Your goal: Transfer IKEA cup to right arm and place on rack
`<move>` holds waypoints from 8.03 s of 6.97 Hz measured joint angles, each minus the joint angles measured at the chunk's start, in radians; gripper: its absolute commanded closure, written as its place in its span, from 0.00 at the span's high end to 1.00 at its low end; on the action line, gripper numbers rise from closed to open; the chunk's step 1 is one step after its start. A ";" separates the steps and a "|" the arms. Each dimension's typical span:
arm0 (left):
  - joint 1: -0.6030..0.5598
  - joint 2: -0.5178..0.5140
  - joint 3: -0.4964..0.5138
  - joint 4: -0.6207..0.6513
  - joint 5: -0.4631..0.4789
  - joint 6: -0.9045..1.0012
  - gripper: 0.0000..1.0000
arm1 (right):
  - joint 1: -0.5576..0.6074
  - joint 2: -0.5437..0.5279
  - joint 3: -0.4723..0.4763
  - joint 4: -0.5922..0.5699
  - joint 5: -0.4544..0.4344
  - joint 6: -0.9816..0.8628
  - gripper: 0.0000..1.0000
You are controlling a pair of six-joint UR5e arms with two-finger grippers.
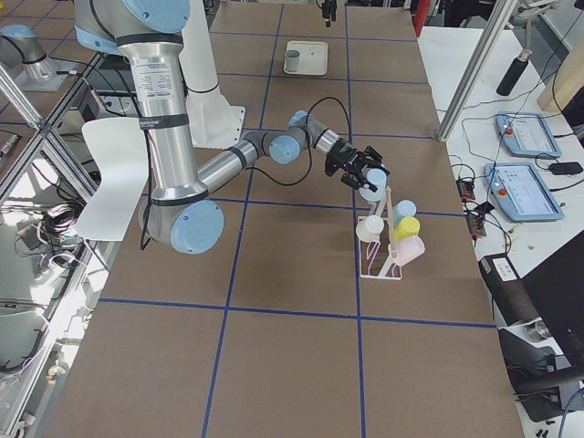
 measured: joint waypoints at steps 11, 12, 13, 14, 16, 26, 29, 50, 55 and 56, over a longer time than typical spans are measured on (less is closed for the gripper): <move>0.000 0.000 -0.002 0.000 0.000 0.000 1.00 | -0.012 0.013 -0.129 0.123 0.001 -0.020 0.98; 0.000 0.000 -0.001 0.000 0.000 0.000 1.00 | -0.012 0.013 -0.128 0.123 0.002 -0.023 0.98; 0.000 -0.001 0.000 0.000 0.000 0.000 1.00 | -0.012 0.013 -0.125 0.123 0.001 -0.024 0.98; 0.000 -0.001 0.001 0.000 0.000 0.000 1.00 | -0.012 0.023 -0.118 0.124 0.002 -0.022 0.97; 0.002 -0.006 -0.001 -0.006 0.009 -0.047 1.00 | 0.000 0.089 -0.075 0.123 0.074 0.023 0.97; 0.299 0.114 -0.127 -0.014 0.241 -0.226 1.00 | 0.033 0.124 0.050 0.463 0.977 1.656 0.99; 0.389 0.185 -0.134 -0.016 0.254 -0.230 1.00 | 0.004 0.121 0.045 0.483 1.031 1.705 1.00; 0.209 -0.222 -0.111 -0.136 -0.142 -0.826 0.00 | -0.193 0.160 -0.243 1.358 0.964 1.693 0.98; 0.367 -0.396 0.049 -0.454 -0.138 -1.038 0.00 | -0.239 0.194 -0.268 1.507 0.947 1.605 0.99; 0.374 -0.428 0.065 -0.462 -0.138 -1.065 0.00 | -0.247 0.199 -0.271 1.509 0.946 1.585 0.99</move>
